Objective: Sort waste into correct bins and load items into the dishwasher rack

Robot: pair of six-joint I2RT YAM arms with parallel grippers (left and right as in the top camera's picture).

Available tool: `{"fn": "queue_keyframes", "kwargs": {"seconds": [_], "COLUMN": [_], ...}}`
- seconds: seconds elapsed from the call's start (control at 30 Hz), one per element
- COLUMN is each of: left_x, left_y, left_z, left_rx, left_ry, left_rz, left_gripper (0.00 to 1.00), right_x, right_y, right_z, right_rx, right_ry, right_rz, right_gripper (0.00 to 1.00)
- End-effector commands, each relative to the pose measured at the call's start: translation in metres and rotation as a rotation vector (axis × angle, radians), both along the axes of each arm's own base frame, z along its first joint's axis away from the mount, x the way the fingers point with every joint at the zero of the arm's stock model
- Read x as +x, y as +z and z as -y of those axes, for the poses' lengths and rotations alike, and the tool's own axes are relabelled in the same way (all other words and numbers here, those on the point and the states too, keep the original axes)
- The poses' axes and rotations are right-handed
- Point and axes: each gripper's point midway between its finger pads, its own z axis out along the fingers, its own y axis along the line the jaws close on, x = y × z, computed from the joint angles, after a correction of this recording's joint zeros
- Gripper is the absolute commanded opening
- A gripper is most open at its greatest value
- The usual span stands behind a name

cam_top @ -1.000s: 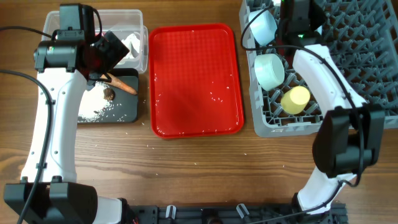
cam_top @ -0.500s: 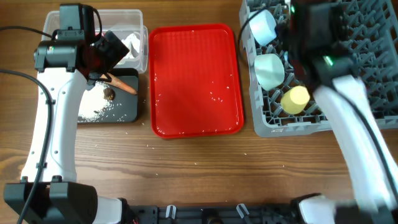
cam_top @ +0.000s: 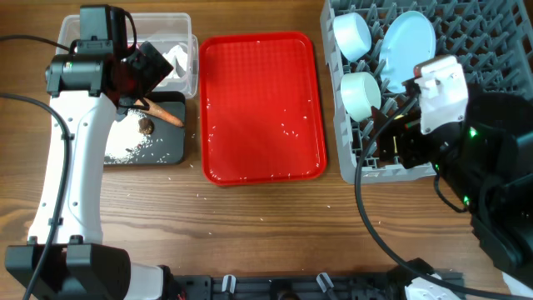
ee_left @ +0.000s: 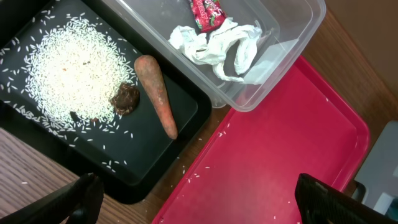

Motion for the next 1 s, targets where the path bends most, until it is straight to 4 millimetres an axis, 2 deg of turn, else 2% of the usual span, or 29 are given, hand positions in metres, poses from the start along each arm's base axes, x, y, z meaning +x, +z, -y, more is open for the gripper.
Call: {"fn": "queue_keyframes", "kwargs": {"seconds": [0.0, 0.13, 0.27, 0.43, 0.6, 0.73, 0.97], "left_x": [0.001, 0.001, 0.001, 0.001, 0.001, 0.001, 0.001], "left_y": [0.001, 0.001, 0.001, 0.001, 0.001, 0.001, 0.001], "left_z": [-0.002, -0.002, -0.002, -0.002, -0.002, -0.002, -0.002], "left_rx": [0.013, 0.013, 0.013, 0.013, 0.013, 0.013, 0.013], "left_ry": [-0.009, -0.009, -0.009, -0.009, -0.009, -0.009, -0.009], "left_rz": [0.003, 0.003, 0.003, 0.003, 0.003, 0.003, 0.003], "left_gripper": [1.00, 1.00, 1.00, 1.00, 1.00, 1.00, 1.00], "right_x": [0.011, 0.025, 0.029, 0.008, -0.016, -0.021, -0.024], "right_y": [-0.010, -0.029, -0.083, -0.157, -0.208, -0.226, -0.209], "right_z": [0.016, 0.025, 0.020, 0.018, 0.016, 0.016, 0.017], "right_rx": [0.098, 0.188, 0.303, 0.363, 0.388, 0.393, 0.378], "right_ry": [-0.192, -0.216, -0.120, -0.048, -0.006, 0.001, 0.021], "right_rz": [-0.024, 0.044, 0.153, 0.278, 0.365, 0.393, 0.471], "right_gripper": [1.00, 1.00, 1.00, 1.00, 1.00, 1.00, 1.00]}}
